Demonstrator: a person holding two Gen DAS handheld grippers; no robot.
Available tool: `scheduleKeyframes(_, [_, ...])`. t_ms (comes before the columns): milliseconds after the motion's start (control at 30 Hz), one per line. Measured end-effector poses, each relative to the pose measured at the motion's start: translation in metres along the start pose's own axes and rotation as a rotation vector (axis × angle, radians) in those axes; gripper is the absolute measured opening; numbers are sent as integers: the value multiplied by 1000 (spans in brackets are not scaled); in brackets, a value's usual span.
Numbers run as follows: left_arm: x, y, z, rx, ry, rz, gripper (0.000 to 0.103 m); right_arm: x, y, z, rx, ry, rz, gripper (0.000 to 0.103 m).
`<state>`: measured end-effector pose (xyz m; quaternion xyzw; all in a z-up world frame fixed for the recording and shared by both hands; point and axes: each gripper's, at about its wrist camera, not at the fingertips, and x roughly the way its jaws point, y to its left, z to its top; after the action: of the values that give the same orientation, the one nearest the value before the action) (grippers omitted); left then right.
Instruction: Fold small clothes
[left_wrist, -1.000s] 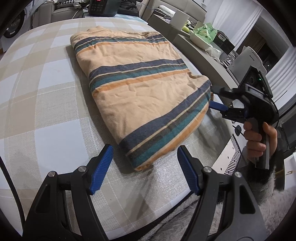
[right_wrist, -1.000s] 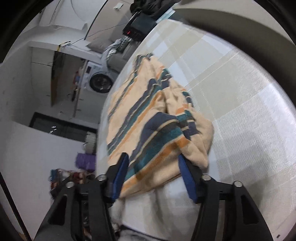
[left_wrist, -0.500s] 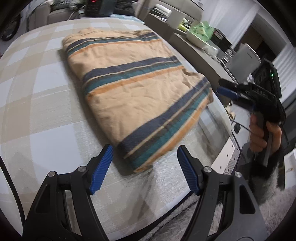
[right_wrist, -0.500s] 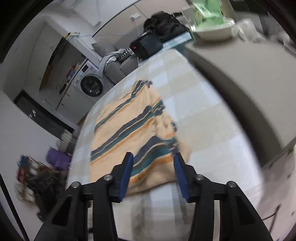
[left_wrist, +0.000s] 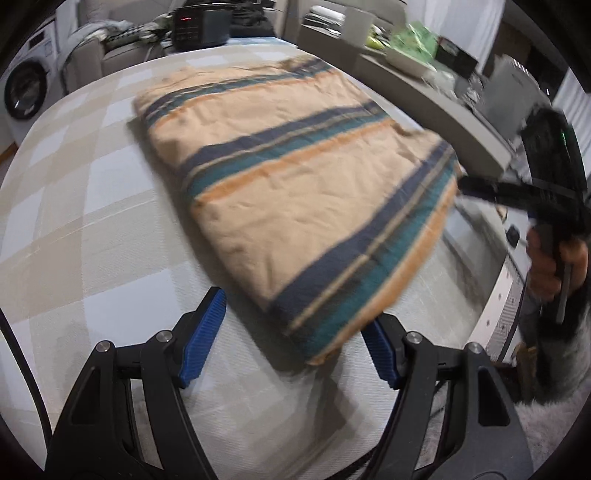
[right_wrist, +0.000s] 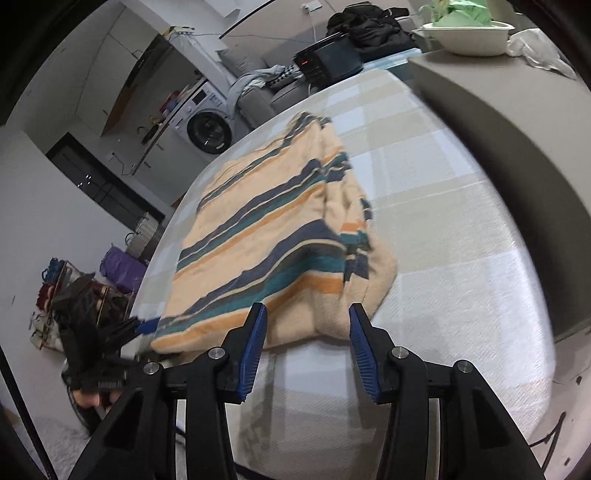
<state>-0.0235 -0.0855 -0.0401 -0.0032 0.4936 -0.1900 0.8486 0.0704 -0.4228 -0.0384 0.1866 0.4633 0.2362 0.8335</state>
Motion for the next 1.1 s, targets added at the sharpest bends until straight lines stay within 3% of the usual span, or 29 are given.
scheduleKeyframes(67, [-4,16,0,-30,-11,3,69,1,8,-5,-23,14,16,47])
scheduleKeyframes(233, [-11,48,1,-113,-34,31,69,-7,19,-11,-119,4,-71,47])
scheduleKeyframes(467, [-9,52,5,-110,-36,24,69,1,40,-9,-247,-12,-32,46])
scheduleKeyframes(567, [-9,48,2,-118,-37,16,69,13,41,-5,-281,12,-60,37])
scheduleKeyframes(700, [-9,49,1,-126,-37,7,69,18,45,-2,-349,17,-97,9])
scheduleKeyframes(867, [-9,51,2,-133,-41,-2,69,-2,59,10,-414,-78,-104,7])
scheduleKeyframes(967, [-9,54,2,-145,-45,-11,69,-21,71,16,-461,-178,-62,8])
scheduleKeyframes(1033, [-10,56,1,-150,-45,-16,69,-20,74,15,-485,-170,-89,8])
scheduleKeyframes(1100, [-10,57,1,-152,-43,-18,69,-10,63,7,-491,-107,-107,8])
